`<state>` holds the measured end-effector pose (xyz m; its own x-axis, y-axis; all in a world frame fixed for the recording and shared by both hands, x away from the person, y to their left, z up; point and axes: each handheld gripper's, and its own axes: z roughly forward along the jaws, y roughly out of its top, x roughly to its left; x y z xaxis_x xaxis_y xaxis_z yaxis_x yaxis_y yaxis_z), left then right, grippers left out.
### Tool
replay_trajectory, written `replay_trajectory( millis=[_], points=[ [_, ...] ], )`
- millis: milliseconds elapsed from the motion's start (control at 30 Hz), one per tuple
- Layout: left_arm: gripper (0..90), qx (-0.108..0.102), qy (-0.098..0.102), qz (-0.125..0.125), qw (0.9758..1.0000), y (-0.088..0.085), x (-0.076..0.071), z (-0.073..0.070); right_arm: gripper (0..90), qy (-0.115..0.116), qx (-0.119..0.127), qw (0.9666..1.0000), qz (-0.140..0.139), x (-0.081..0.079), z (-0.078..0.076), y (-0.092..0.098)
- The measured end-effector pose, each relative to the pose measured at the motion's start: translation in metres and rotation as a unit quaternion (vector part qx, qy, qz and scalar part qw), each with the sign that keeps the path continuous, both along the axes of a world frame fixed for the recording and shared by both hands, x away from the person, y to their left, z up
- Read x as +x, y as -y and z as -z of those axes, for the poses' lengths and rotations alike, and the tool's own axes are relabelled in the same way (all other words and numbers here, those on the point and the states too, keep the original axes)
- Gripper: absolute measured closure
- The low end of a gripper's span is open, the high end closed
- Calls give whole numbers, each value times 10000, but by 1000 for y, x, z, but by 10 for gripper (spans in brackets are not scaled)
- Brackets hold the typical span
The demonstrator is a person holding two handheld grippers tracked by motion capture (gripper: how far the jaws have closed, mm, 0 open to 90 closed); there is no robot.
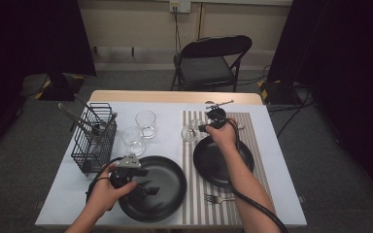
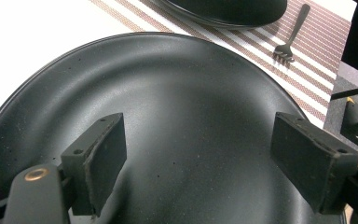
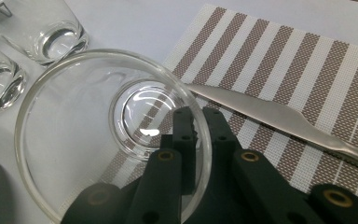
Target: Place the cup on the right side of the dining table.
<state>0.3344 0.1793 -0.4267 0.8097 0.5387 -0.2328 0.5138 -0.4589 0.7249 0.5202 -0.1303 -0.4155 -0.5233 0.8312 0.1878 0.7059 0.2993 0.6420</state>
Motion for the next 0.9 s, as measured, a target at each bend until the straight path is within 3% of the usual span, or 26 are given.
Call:
replay_trajectory(
  millis=[900],
  points=[
    [183, -13, 32, -10, 10000, 0, 0, -1, 850, -42, -67, 10000, -23, -2, 1, 4]
  ],
)
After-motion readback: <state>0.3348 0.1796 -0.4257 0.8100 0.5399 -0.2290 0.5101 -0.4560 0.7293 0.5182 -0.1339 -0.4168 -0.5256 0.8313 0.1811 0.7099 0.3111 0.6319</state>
